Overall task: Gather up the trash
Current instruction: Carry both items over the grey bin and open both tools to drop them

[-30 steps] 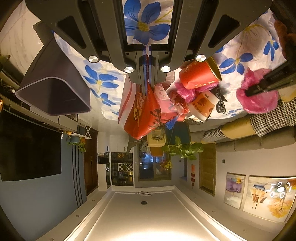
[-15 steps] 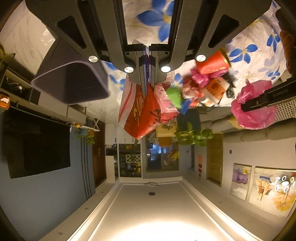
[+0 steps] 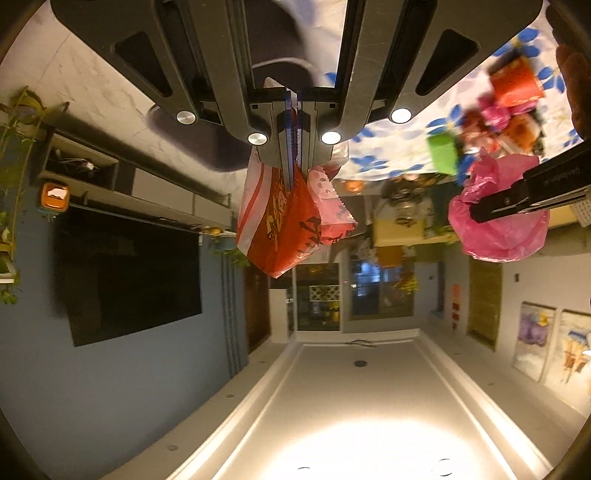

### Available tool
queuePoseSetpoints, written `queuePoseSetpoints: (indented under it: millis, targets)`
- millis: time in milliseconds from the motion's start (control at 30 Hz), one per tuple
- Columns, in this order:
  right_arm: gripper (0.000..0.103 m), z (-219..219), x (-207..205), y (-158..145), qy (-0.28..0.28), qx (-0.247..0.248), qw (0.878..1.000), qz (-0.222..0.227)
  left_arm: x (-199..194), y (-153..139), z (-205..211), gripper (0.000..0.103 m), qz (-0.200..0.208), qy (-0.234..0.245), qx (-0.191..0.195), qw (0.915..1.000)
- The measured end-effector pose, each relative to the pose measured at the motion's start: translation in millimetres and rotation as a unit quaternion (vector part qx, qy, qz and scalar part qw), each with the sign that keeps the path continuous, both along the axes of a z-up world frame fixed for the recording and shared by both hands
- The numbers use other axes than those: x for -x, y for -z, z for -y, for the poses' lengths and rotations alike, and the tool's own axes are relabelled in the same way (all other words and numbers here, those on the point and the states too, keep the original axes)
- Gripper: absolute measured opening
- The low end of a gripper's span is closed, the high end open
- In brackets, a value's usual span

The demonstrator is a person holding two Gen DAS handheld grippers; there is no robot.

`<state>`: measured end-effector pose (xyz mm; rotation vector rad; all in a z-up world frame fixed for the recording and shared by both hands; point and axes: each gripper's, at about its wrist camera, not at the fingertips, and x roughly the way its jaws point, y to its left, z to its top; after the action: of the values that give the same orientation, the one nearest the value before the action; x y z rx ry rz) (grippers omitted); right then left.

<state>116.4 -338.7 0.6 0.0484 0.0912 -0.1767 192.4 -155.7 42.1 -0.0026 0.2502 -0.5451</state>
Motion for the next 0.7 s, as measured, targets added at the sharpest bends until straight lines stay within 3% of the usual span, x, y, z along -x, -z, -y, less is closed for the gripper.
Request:
queuePoseSetpoints:
  millis: [300,700]
  targets:
    - [0.002,30,-19,13,0.029,-0.002,1.000,-0.012,-38,15,86,0.000,-0.003,0.069,0.001,0.9976]
    - [0.002,47,-32,24,0.039,-0.009,0.999,-0.020,-65,42,129,0.000,-0.022,0.107,-0.003,0.9940]
